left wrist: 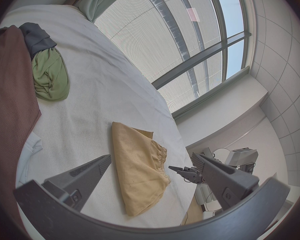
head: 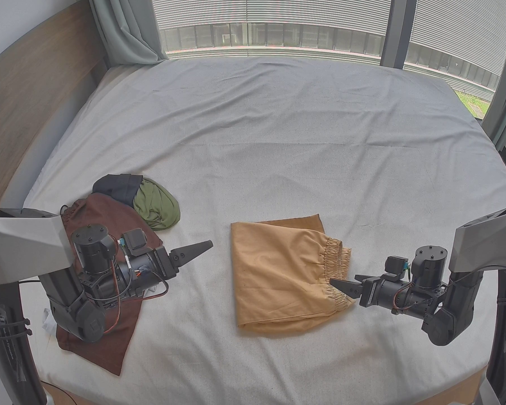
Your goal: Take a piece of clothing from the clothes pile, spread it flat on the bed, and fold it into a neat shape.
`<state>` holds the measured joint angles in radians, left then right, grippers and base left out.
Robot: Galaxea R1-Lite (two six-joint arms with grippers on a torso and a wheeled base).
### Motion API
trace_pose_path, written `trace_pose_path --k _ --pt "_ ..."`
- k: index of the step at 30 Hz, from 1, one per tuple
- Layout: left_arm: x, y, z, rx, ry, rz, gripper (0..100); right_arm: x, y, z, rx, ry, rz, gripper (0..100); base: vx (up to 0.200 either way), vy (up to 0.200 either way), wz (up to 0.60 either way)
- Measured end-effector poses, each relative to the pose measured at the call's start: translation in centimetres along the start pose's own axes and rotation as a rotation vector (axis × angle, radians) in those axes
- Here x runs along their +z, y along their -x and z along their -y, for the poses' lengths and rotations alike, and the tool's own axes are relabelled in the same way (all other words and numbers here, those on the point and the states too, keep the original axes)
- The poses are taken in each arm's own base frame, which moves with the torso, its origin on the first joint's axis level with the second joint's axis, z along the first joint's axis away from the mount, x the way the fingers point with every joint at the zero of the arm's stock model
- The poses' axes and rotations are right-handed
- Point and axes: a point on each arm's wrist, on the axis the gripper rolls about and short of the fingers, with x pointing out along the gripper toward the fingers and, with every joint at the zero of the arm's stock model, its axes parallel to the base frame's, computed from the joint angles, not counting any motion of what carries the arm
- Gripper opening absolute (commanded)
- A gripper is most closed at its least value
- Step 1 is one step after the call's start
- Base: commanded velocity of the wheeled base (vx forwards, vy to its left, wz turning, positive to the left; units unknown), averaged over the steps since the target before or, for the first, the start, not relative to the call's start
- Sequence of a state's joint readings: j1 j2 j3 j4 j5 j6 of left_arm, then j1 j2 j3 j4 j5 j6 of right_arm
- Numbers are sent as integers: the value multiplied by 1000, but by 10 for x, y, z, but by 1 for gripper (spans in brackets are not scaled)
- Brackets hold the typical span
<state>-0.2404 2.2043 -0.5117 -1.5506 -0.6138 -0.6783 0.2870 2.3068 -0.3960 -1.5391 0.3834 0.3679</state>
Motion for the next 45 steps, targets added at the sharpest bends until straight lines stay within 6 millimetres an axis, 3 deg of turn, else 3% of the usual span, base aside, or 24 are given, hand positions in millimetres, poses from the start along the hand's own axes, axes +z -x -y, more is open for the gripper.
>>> trace_pose_path --k 23,45 --pt "-4 -1 -3 11 9 -9 100 -24 -10 16 -33 -40 -76 100 0 0 0" --pt "-4 -1 -4 13 9 -7 100 -36 -31 1 35 -103 -105 100 0 0 0"
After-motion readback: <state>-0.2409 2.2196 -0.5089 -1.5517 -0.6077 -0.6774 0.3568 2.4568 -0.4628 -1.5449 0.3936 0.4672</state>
